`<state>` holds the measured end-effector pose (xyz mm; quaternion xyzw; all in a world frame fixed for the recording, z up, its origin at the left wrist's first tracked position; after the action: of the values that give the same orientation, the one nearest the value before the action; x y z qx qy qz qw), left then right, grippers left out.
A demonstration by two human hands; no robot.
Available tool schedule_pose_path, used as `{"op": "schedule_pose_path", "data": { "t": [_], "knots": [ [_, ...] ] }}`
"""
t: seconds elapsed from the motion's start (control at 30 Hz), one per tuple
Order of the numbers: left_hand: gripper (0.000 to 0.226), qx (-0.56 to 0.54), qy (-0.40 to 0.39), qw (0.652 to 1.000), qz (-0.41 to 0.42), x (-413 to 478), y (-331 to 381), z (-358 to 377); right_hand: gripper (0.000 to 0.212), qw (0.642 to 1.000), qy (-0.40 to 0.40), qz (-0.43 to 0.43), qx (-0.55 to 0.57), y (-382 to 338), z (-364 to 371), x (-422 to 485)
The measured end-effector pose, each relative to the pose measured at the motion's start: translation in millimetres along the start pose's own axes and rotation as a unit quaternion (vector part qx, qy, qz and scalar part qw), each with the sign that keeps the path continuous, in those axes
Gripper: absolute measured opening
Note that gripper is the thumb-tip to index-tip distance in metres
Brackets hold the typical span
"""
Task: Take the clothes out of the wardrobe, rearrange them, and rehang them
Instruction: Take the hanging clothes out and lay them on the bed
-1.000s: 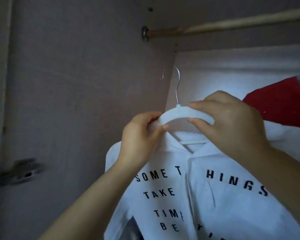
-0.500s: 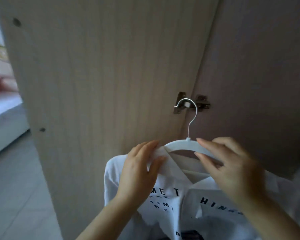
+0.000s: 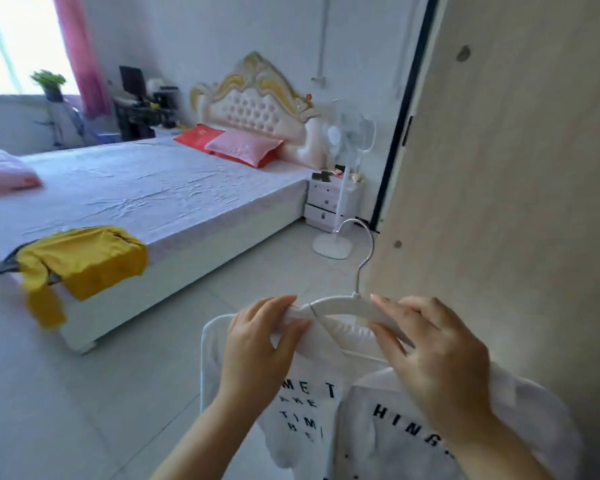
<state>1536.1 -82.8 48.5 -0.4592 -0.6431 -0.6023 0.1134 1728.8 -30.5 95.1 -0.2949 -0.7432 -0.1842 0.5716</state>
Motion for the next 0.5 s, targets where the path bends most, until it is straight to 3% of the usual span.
{"op": "schedule_pose_path", "data": {
  "t": [0.23,0.5],
  "knots": [
    [0.041,0.104,0.057,0.992,-0.049,56,-118,-66,0.031,0.995,-0.049,-0.011,0.086,-82,141,14],
    [0.04,0.185,0.102,0.977,-0.025,140,-245,-122,0.031,0.98,-0.069,0.024,0.186,-161,305,37]
  ]
}}
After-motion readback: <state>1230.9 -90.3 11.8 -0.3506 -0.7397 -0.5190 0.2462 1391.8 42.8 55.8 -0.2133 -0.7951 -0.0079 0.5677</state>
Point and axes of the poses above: each hand's wrist, its own x-axis towards the middle knuckle, its own z-axis out of the palm, y = z × x, the point moved 5 cm from there along x, towards the middle knuckle, and after that the axes turned 14 degrees about y, right-handed, at the moved point
